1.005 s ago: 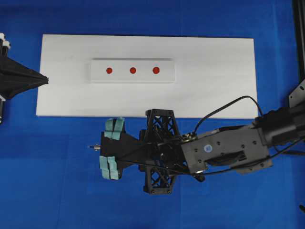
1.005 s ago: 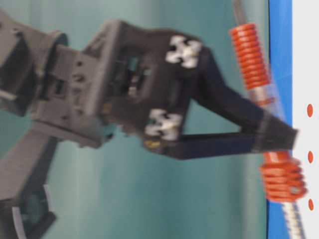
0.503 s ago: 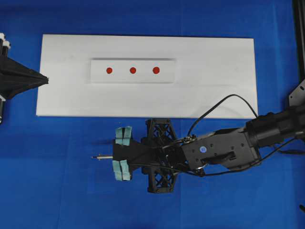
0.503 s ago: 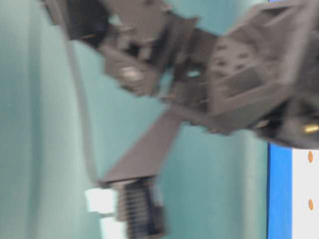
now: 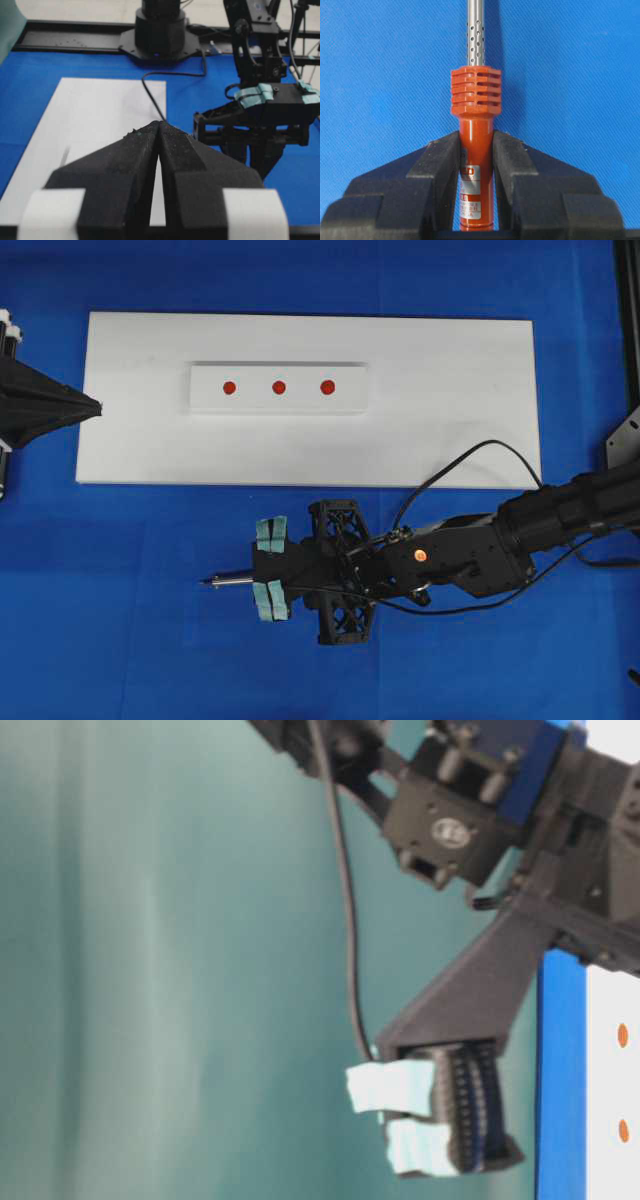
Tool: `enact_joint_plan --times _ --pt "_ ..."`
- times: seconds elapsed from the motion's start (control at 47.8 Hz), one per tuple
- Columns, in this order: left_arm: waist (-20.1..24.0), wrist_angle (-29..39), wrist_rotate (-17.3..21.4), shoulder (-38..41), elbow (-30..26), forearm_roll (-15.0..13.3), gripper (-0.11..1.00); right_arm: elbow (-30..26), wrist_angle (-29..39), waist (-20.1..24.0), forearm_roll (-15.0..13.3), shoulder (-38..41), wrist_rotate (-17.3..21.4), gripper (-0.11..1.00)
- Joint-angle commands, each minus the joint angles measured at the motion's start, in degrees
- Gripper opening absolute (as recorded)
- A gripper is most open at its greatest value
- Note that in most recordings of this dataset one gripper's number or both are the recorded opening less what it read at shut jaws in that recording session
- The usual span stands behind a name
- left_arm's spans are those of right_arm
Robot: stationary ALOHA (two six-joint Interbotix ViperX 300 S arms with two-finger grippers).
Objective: Touch the tip of the soldering iron to the mark.
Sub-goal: 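Carry the iron back down to its spot on the blue cloth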
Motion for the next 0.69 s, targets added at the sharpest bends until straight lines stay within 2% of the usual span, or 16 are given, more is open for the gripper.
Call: enact_joint_plan --times 0.0,0.67 --pt "0.1 -0.3 0.0 0.2 -0.5 0.1 0.0 -0.2 -1.5 -0.2 0.0 -0.8 -0.1 0.07" --pt "0.1 -0.2 0.0 0.2 -0.5 0.1 0.0 0.0 -1.7 -0.7 0.0 -0.4 0.4 0.07"
